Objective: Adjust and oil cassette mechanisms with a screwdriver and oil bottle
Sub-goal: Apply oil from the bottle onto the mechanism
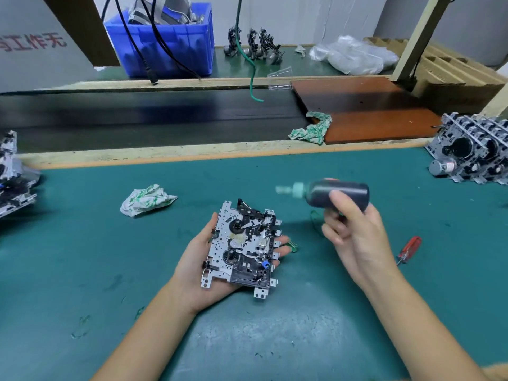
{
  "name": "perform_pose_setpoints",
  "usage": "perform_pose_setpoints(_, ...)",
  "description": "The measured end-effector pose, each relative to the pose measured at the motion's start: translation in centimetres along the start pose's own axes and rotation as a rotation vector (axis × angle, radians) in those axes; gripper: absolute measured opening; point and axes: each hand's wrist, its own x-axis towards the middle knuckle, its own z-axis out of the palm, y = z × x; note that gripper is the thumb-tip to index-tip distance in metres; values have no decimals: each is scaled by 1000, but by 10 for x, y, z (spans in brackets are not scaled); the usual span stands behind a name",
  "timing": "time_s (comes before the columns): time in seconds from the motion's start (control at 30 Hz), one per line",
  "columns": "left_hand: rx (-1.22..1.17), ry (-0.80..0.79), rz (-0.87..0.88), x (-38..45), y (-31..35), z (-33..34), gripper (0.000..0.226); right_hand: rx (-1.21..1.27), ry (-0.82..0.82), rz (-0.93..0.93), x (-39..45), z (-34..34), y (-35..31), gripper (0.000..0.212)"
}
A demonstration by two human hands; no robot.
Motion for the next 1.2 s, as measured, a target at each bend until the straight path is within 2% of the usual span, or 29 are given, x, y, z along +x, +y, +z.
perform_pose_setpoints(0.07,4,0,-1,0,0,0,78,182,50,109,0,5,3,30)
perform_pose_setpoints(0.13,11,-6,9,1,0,1,77,239,100,174,-1,8,5,36)
perform_pose_setpoints(0.2,20,-3,15,1,0,2,76,178,116,159,-3,12,8,38)
perform_pose_setpoints(0.3,28,-8,16,1,0,3,77,-19,110,11,-7,15,14,35)
perform_pose_setpoints(0.4,24,-6,16,1,0,3,76,-94,117,-73,-7,17,16,33)
perform_pose_setpoints(1.2,40,9,7,0,1,4,76,-173,117,-102,-5,13,21,30)
